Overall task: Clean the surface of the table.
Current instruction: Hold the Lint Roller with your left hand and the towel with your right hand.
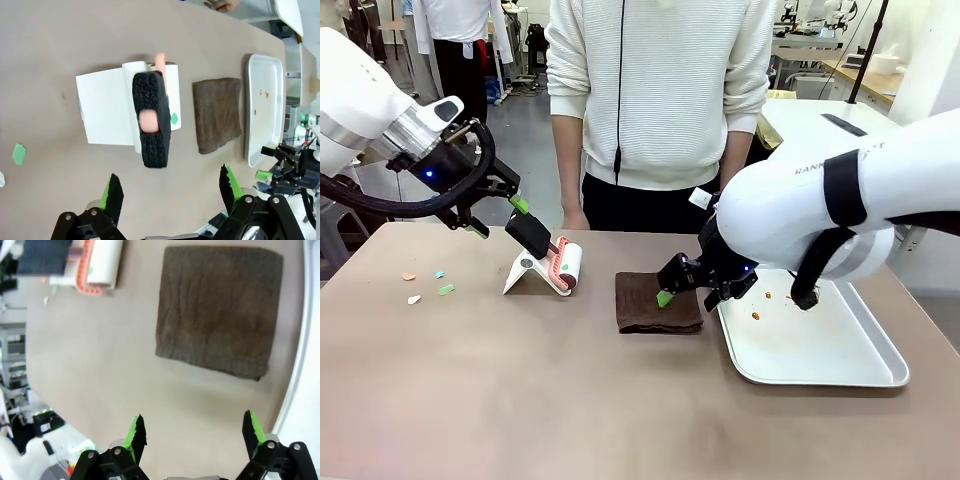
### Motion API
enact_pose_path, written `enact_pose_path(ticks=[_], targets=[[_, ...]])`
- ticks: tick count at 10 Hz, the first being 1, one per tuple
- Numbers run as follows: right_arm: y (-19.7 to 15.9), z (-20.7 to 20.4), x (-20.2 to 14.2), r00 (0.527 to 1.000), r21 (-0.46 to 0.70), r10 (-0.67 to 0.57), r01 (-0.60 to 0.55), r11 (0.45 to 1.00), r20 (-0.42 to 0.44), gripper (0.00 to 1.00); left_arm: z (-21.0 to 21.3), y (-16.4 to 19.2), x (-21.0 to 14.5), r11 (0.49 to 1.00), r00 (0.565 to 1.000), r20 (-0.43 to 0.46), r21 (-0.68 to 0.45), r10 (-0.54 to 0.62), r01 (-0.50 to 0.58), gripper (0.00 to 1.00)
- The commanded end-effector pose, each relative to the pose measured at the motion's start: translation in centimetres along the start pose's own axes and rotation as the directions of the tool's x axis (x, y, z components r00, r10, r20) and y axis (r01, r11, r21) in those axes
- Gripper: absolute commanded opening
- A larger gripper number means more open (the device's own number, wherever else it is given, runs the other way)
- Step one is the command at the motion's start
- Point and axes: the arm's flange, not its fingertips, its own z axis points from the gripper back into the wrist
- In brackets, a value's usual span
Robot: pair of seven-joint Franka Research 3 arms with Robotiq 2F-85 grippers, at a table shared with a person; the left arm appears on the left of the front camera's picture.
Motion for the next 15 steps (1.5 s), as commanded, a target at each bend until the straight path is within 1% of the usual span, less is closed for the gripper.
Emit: enact_pose_path(ticks=[1, 2, 3, 5, 7, 8, 10, 12, 15], targets=[[1.3, -1.9, 5.5, 0.99, -0.045, -0.136, 0.135, 0.99, -0.025, 1.0, -0.8, 0.0, 2.7, 0.998, 0.997, -0.042, 0.033, 0.061, -0.06, 1.0], [2.1, -3.0, 7.3, 0.972, -0.099, -0.235, 0.233, 0.967, -0.008, 1.0, -1.3, 0.5, 3.6, 0.996, 0.996, -0.047, 0.05, 0.072, -0.069, 1.0], [2.9, -4.2, 8.4, 0.969, -0.148, -0.246, 0.239, 0.96, -0.034, 1.0, -1.6, 0.7, 4.2, 0.997, 0.996, -0.062, 0.042, 0.07, -0.067, 1.0], [3.4, -5.9, 10.2, 0.957, -0.236, -0.287, 0.268, 0.934, -0.048, 1.0, -2.3, 0.7, 5.0, 0.998, 0.995, -0.078, 0.034, 0.059, -0.056, 1.0], [3.2, -7.3, 11.2, 0.939, -0.311, -0.341, 0.312, 0.898, -0.043, 1.0, -3.0, 0.9, 5.6, 0.999, 0.994, -0.095, 0.034, 0.046, -0.043, 1.0], [3.0, -7.9, 11.5, 0.933, -0.347, -0.359, 0.334, 0.876, -0.009, 1.0, -3.2, 1.0, 5.7, 0.998, 0.994, -0.103, 0.038, 0.046, -0.043, 1.0], [2.0, -8.7, 11.9, 0.934, -0.382, -0.356, 0.334, 0.862, 0.011, 1.0, -3.4, 1.1, 5.8, 0.998, 0.993, -0.114, 0.042, 0.043, -0.038, 1.0], [0.2, -9.6, 12.2, 0.945, -0.396, -0.328, 0.295, 0.869, -0.014, 1.0, -3.3, 1.6, 6.0, 0.999, 0.993, -0.116, 0.038, 0.039, -0.035, 1.0], [-1.4, -9.8, 12.0, 0.956, -0.38, -0.288, 0.244, 0.892, -0.061, 1.0, -3.6, 1.4, 6.1, 0.999, 0.992, -0.118, 0.031, 0.04, -0.036, 1.0]])
